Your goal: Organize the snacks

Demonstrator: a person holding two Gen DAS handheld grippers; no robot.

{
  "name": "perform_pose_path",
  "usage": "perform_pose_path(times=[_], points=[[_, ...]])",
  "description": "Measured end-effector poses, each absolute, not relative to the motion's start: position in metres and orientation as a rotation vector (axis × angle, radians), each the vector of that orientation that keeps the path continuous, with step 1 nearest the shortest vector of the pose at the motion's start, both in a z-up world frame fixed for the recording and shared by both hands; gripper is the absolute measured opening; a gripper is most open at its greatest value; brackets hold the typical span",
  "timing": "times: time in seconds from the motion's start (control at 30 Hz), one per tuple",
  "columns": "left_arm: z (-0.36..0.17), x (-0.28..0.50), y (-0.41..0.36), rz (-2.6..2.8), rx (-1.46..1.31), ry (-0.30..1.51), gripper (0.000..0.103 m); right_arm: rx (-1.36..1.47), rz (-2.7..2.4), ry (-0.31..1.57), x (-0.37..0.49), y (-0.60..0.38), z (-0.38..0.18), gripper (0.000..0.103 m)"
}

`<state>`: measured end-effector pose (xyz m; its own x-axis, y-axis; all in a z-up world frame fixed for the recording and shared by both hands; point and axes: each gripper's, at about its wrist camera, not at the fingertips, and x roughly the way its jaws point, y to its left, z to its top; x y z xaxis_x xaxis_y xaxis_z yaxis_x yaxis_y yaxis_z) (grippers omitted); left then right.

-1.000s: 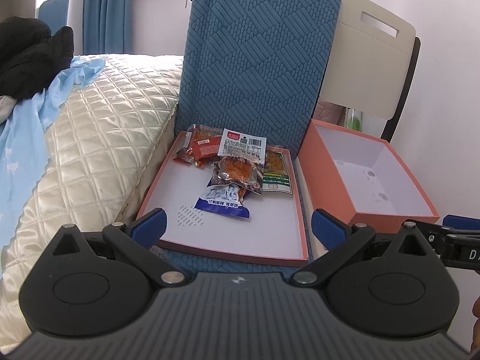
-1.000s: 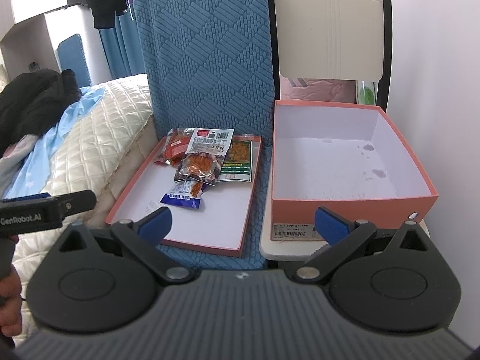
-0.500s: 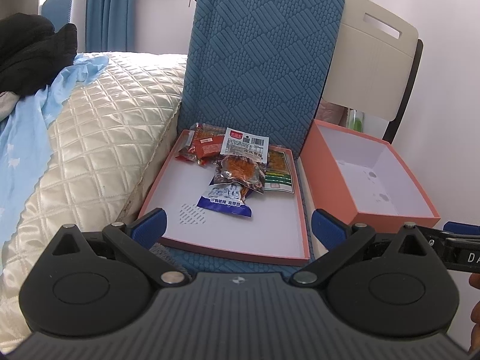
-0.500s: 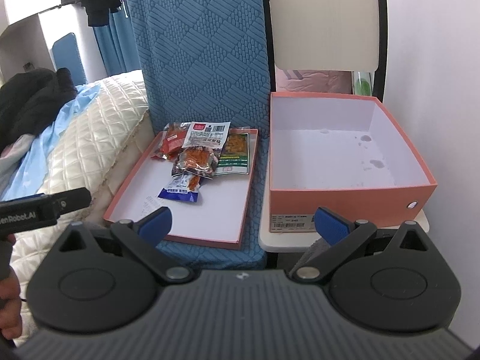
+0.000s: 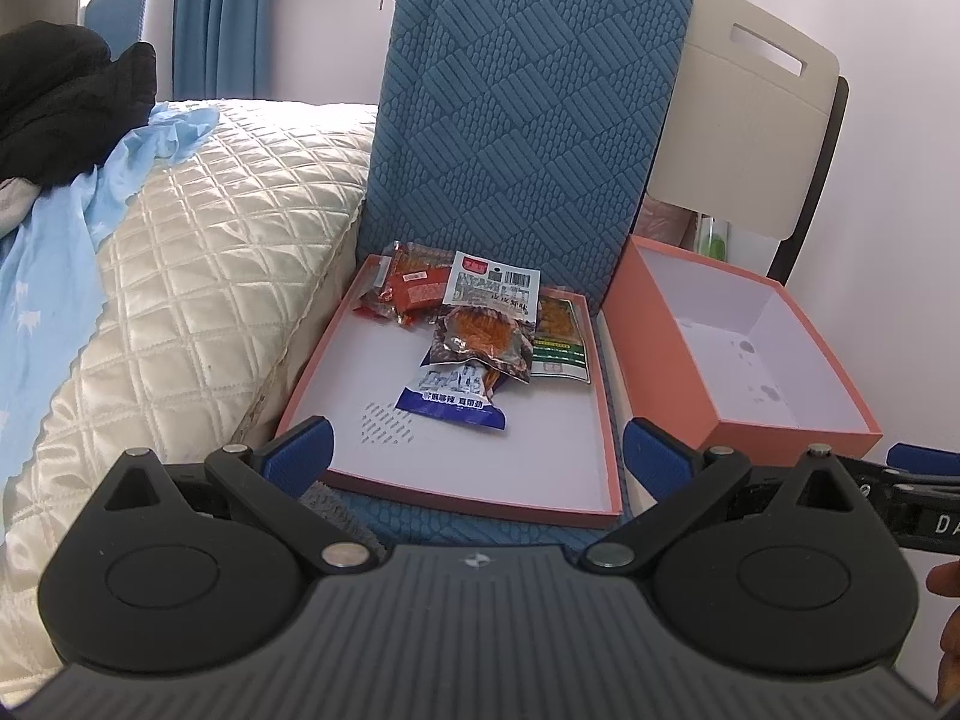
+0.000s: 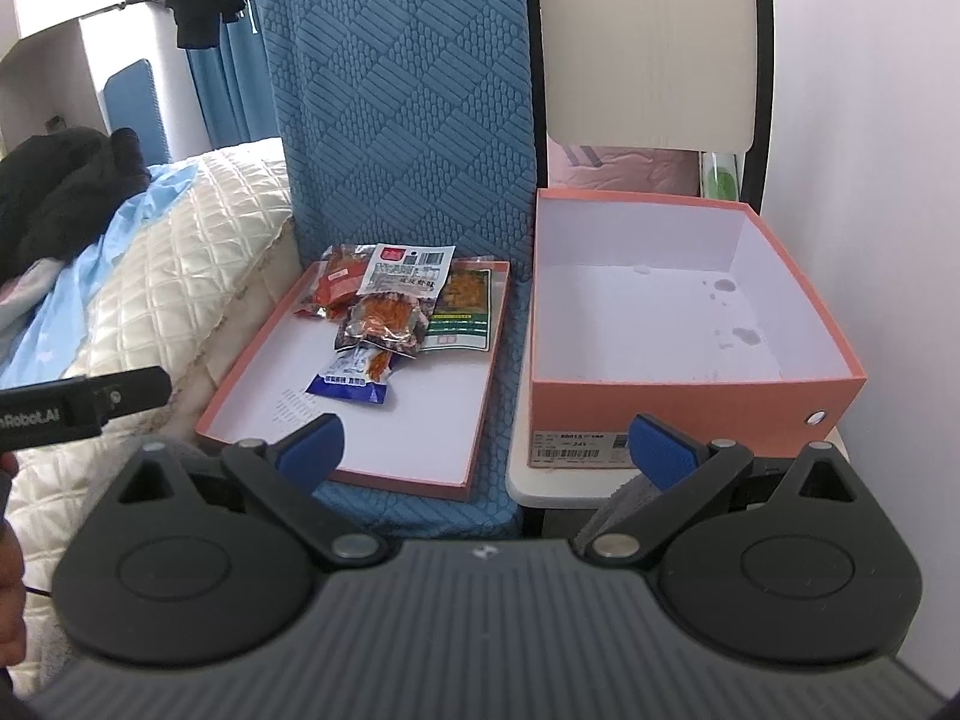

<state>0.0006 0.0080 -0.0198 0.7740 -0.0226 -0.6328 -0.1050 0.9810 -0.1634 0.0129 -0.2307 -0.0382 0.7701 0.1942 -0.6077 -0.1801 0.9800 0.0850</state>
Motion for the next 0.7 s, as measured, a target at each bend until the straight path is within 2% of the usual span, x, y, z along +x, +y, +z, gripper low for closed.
perform_pose_path(times=[0.27,0.37,0.7], points=[[-0.026,0.002,0.01,0.051,-0.191,0.696,0.103,0.064,0.233,0.671,0.014,-0.234,-0.04,0.103],[-0.029,0.004,0.01,0.048,-0.19,0.704,0.103,0.063,0.237,0.67,0.014,-0.233,-0.04,0.098],[-0.041,0.012,0.013,0.051,-0.181,0.73,0.103,0.087,0.276,0.671,0.02,-0.231,-0.044,0.097]])
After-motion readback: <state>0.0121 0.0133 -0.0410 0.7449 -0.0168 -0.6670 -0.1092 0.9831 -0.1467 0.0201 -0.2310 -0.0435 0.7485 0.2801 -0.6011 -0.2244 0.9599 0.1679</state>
